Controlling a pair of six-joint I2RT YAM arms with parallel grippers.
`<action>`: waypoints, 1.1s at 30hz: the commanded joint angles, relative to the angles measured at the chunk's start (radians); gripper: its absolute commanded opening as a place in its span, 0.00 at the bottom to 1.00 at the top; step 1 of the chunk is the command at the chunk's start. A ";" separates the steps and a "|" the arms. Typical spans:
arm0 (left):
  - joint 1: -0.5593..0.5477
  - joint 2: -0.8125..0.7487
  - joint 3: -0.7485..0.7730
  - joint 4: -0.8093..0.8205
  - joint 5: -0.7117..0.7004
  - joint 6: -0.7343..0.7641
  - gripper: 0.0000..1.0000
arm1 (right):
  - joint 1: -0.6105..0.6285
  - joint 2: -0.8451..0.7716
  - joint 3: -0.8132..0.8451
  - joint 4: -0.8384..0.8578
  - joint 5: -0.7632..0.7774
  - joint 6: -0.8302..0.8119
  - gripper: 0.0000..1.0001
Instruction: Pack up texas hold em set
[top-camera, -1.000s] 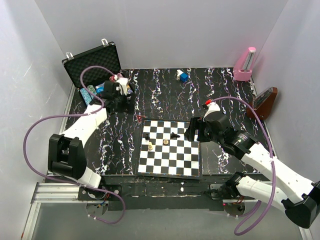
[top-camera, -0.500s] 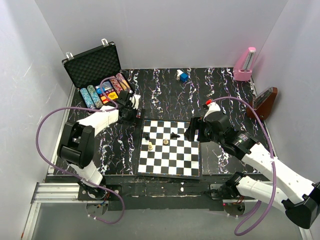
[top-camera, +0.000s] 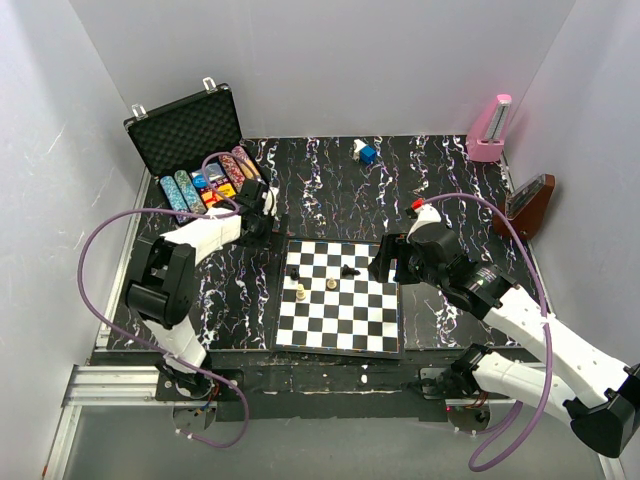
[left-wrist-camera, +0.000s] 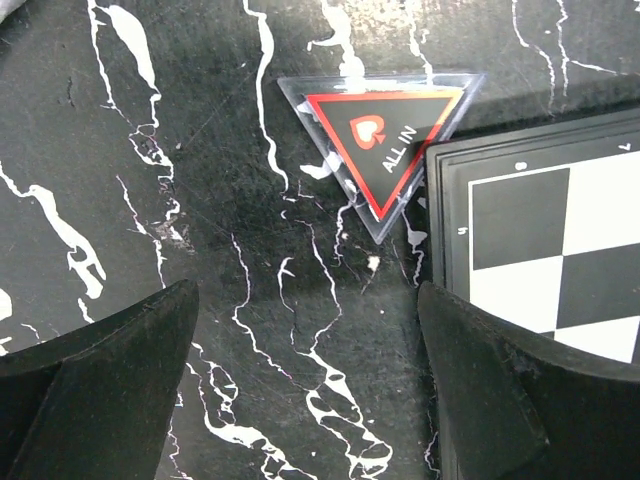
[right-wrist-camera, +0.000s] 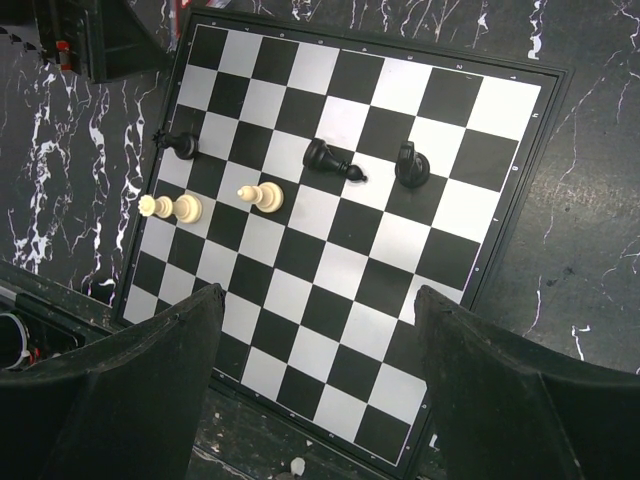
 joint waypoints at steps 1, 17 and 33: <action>-0.002 0.007 0.049 0.017 -0.050 -0.008 0.90 | -0.002 -0.014 0.015 0.032 0.003 0.010 0.84; -0.004 0.108 0.117 0.010 -0.056 -0.001 0.84 | -0.002 -0.023 0.011 0.025 0.009 0.013 0.84; 0.015 0.198 0.183 0.079 -0.191 -0.001 0.72 | 0.000 -0.043 0.006 0.008 0.020 0.021 0.83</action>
